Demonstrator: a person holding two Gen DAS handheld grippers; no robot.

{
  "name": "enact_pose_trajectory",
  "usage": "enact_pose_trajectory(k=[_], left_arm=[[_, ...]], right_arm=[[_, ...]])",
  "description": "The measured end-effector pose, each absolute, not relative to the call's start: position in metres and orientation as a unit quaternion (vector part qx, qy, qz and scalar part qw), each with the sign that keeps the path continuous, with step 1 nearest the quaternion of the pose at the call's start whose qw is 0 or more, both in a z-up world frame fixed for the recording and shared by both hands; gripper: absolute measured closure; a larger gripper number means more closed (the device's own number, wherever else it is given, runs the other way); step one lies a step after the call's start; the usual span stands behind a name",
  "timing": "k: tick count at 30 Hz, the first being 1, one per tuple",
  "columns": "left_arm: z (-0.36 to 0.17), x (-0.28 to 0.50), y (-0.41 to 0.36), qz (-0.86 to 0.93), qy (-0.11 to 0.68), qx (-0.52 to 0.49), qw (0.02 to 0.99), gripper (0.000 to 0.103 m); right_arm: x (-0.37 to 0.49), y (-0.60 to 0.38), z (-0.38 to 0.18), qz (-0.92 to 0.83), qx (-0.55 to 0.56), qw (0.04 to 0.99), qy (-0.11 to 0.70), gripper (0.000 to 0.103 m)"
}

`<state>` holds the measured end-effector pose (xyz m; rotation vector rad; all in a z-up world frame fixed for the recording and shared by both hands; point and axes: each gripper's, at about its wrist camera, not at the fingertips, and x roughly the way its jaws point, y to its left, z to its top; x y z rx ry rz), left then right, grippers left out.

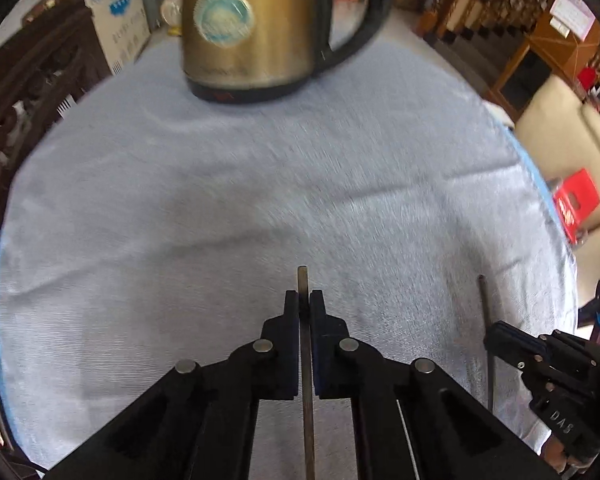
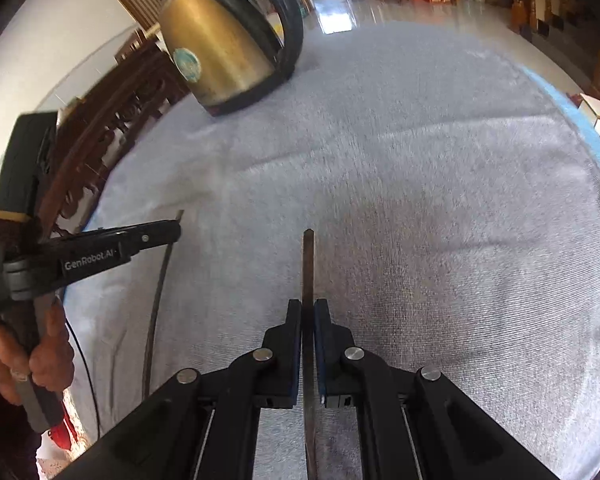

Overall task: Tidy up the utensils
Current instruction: 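Lift the chopstick with the left tool while the right tool lifts its chopstick, then carry the chopstick over the grey cup with the left tool while the right tool carries its chopstick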

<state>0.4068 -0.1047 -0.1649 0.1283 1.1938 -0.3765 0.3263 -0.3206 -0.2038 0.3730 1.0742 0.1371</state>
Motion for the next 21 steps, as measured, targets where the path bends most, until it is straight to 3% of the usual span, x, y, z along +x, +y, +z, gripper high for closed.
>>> enact_pose_trajectory(k=[21], left_arm=[[-0.024,0.263,0.025,-0.134,0.362,-0.027,0.922,0.098]], right_arm=[[0.183,-0.325,-0.104,0.059,0.231,0.923,0.3,0.096]])
